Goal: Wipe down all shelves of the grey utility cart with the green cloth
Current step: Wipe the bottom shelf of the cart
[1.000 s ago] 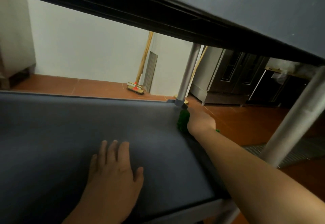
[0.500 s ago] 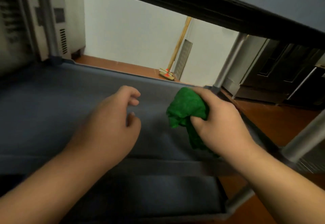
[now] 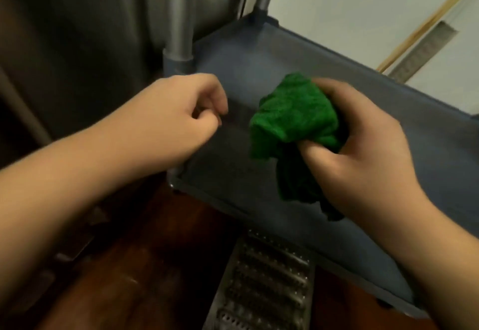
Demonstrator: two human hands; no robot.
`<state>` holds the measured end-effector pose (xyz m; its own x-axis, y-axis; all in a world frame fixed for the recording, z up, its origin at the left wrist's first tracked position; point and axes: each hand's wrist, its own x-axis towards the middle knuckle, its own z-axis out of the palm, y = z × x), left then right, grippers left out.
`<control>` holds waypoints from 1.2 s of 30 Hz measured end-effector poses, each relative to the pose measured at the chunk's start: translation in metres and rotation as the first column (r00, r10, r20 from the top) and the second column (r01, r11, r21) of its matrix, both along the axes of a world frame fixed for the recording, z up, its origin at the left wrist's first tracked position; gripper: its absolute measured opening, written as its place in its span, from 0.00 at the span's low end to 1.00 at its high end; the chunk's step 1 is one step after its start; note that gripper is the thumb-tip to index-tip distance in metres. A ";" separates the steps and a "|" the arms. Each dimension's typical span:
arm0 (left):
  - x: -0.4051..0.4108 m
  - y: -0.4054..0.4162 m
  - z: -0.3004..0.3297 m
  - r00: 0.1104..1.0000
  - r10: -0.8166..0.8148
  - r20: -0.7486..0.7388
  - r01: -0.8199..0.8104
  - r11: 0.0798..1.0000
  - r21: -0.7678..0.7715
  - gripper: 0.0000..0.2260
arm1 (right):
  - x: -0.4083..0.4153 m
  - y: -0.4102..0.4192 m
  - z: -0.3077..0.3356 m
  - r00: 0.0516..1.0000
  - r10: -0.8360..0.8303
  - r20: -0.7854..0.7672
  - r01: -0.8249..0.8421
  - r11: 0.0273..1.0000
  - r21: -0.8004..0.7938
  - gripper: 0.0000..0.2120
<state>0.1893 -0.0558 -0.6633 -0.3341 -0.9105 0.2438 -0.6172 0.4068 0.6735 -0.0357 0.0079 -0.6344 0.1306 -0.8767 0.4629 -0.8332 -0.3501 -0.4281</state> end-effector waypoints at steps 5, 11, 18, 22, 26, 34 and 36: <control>0.019 -0.003 -0.038 0.961 -0.100 0.257 0.050 0.980 0.194 0.06 | 0.018 0.018 -0.060 0.982 0.141 -0.122 -0.106 0.962 0.253 0.32; -0.013 -0.012 -0.103 0.909 -0.218 0.356 0.072 0.922 0.380 0.08 | -0.037 -0.003 -0.166 0.963 0.066 -0.263 0.096 0.824 0.558 0.28; -0.087 -0.046 -0.141 0.910 -0.224 0.348 0.084 0.924 0.373 0.08 | -0.163 -0.015 -0.220 0.920 -0.319 -0.228 0.391 0.718 0.575 0.17; -0.135 -0.053 -0.158 0.877 -0.292 0.381 0.166 0.929 0.330 0.09 | -0.231 0.004 -0.228 0.846 -0.488 -0.215 0.515 0.644 0.566 0.18; -0.189 -0.052 -0.170 0.885 -0.311 0.345 0.197 0.924 0.329 0.09 | -0.294 0.025 -0.233 0.746 -0.627 -0.223 0.618 0.528 0.583 0.18; -0.261 -0.039 -0.195 0.961 -0.227 0.155 0.174 0.939 0.296 0.09 | -0.376 0.070 -0.241 0.456 -0.869 -0.189 0.768 0.277 0.577 0.20; -0.264 -0.036 -0.211 0.962 -0.227 0.151 0.172 0.936 0.308 0.10 | -0.384 0.082 -0.250 0.416 -0.896 -0.154 0.774 0.260 0.578 0.21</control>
